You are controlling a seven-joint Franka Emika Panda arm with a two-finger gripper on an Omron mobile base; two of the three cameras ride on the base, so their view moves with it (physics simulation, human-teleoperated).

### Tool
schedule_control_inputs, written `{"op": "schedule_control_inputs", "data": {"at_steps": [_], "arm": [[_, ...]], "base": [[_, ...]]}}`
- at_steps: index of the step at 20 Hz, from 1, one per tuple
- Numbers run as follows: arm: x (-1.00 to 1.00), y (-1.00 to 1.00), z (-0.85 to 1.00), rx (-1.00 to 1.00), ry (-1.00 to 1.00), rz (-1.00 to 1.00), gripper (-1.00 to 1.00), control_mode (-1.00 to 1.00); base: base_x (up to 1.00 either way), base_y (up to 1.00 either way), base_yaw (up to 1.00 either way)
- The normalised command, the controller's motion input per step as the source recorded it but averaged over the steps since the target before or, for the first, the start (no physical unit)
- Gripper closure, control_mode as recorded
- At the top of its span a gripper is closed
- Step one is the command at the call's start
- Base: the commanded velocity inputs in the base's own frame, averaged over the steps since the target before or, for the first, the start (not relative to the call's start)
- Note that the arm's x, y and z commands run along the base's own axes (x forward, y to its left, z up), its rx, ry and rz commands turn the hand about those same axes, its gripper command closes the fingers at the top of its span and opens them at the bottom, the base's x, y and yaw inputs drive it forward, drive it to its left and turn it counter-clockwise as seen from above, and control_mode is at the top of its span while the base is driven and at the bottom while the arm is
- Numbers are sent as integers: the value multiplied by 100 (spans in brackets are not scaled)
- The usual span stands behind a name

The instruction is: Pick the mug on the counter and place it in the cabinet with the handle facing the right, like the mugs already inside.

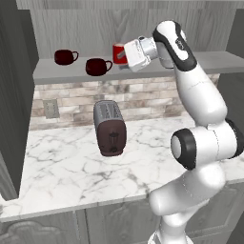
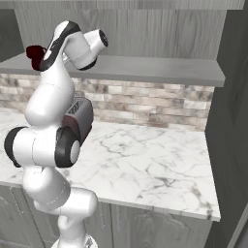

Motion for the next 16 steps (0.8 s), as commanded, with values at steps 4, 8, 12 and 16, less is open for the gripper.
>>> {"op": "schedule_control_inputs", "data": {"at_steps": [4, 8, 12, 16], "arm": [[-45, -21, 21, 8, -2, -2, -100, -100], [-52, -21, 16, 9, 0, -3, -100, -100], [-59, -21, 11, 8, 0, -2, -100, -100], [-62, -18, 10, 8, 0, 0, -100, -100]], "base": [[0, 0, 0], [0, 0, 0], [0, 0, 0], [0, 0, 0]]}}
